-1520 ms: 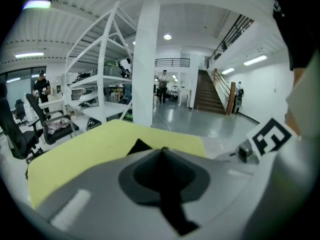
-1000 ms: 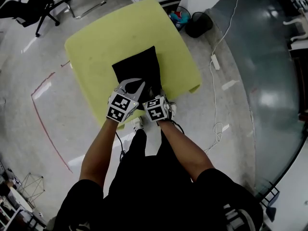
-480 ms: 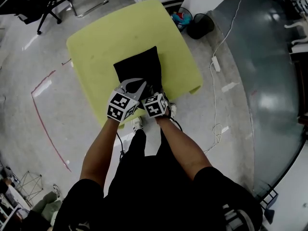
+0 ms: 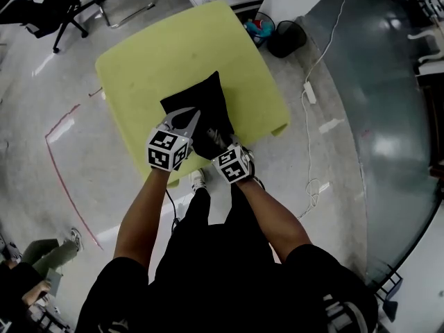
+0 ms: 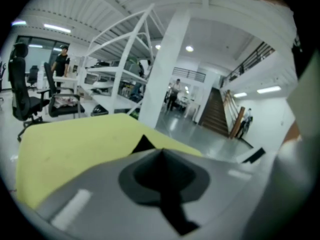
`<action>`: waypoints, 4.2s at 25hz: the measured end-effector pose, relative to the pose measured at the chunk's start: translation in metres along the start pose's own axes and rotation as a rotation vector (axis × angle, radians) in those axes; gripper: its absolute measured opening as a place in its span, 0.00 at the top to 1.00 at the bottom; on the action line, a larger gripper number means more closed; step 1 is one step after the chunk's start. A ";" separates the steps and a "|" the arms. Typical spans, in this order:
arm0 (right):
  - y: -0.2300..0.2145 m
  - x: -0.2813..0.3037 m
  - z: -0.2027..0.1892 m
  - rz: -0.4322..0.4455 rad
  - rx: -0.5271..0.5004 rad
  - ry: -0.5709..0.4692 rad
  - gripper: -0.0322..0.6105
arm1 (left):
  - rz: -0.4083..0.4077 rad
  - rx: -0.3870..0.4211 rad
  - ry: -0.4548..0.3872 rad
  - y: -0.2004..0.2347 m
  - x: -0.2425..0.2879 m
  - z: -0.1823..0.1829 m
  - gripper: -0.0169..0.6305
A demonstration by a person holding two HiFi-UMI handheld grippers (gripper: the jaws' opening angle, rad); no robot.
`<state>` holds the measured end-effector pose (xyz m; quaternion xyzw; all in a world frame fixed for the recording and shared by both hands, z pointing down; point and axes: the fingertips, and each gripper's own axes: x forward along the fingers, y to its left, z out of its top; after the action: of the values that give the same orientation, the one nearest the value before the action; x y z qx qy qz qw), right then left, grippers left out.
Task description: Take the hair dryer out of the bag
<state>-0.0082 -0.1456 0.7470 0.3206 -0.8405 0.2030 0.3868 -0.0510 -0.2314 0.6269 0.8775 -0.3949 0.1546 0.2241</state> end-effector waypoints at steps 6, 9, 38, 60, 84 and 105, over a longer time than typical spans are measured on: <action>0.016 -0.018 0.000 0.007 -0.110 -0.052 0.65 | 0.067 -0.023 -0.002 0.018 0.000 0.004 0.95; 0.019 -0.023 0.003 -0.005 -0.161 -0.068 0.65 | 0.102 -0.051 0.005 0.028 -0.001 0.002 0.95; -0.008 -0.048 0.011 0.060 0.179 -0.142 0.65 | 0.009 0.444 0.177 -0.009 -0.035 -0.012 0.95; 0.033 -0.096 0.062 0.424 0.278 -0.326 0.65 | 0.269 0.577 0.123 0.049 -0.047 0.036 0.95; 0.023 -0.197 0.081 0.391 0.362 -0.633 0.65 | 0.216 0.630 0.020 -0.014 -0.032 0.065 0.95; -0.042 -0.206 0.089 0.157 0.447 -0.700 0.65 | 0.222 0.244 0.096 -0.055 -0.082 -0.036 0.51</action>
<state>0.0769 -0.1491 0.5352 0.3811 -0.8783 0.2882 -0.0176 -0.0650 -0.1289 0.6061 0.8407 -0.4565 0.2670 0.1160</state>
